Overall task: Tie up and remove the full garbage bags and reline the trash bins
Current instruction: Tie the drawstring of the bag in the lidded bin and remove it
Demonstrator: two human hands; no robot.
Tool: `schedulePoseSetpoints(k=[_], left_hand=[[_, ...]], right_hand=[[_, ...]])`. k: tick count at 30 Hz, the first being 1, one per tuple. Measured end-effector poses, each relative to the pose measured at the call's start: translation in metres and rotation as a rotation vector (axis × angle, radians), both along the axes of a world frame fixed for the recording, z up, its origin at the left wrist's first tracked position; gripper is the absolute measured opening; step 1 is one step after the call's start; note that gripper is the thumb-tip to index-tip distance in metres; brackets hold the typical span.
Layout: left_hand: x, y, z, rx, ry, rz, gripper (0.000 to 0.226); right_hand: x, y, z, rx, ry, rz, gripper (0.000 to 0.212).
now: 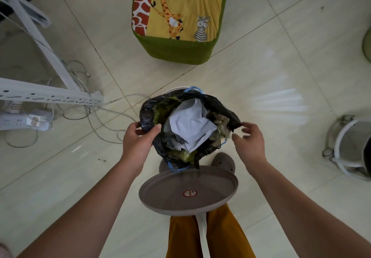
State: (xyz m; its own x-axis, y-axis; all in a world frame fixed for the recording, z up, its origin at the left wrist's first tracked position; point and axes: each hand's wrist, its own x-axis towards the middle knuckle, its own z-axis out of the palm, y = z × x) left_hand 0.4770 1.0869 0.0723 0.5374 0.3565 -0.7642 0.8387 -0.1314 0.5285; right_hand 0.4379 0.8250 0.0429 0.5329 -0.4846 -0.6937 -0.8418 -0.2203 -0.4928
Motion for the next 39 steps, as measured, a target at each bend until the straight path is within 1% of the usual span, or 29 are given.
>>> schedulePoseSetpoints(k=[1,3,5,8,12,15,20,25,29,34,37,39], left_hand=[[-0.003,0.001,0.000,-0.033,0.018,0.027,0.040],[-0.009,0.002,0.001,-0.106,0.034,0.103,0.027],[-0.013,0.002,0.002,-0.152,0.040,0.177,0.014],[-0.017,0.003,0.002,-0.160,0.048,0.238,0.013],[-0.016,0.001,0.006,-0.116,0.005,0.272,0.010],[-0.007,0.001,0.012,-0.097,-0.052,0.271,0.013],[0.012,0.002,0.017,-0.013,-0.093,0.240,0.006],[0.023,-0.004,0.030,0.016,-0.114,0.249,0.015],[0.022,-0.006,0.046,0.041,-0.077,0.221,0.015],[0.016,-0.001,0.057,0.090,0.030,0.191,0.016],[0.016,0.000,0.061,0.109,0.020,0.167,0.017],[0.016,-0.003,0.063,0.127,-0.009,0.111,0.017]], right_hand=[[-0.006,-0.001,-0.002,0.038,0.092,-0.002,0.047],[-0.013,0.001,-0.007,0.127,0.210,-0.005,0.050],[-0.016,0.006,-0.011,0.204,0.258,-0.007,0.049],[-0.013,0.013,-0.017,0.267,0.265,-0.063,0.043],[-0.004,0.020,-0.014,0.263,0.201,-0.145,0.014],[0.002,0.018,-0.004,0.263,0.128,-0.144,0.017],[0.008,0.010,0.019,0.299,0.030,-0.107,0.022],[0.011,0.004,0.038,0.322,-0.030,-0.085,0.020],[0.014,0.006,0.054,0.335,-0.045,-0.085,0.021],[0.020,0.007,0.067,0.352,-0.057,-0.086,0.023],[0.026,0.009,0.072,0.372,-0.085,-0.060,0.022],[0.027,0.012,0.074,0.395,-0.109,-0.047,0.023]])
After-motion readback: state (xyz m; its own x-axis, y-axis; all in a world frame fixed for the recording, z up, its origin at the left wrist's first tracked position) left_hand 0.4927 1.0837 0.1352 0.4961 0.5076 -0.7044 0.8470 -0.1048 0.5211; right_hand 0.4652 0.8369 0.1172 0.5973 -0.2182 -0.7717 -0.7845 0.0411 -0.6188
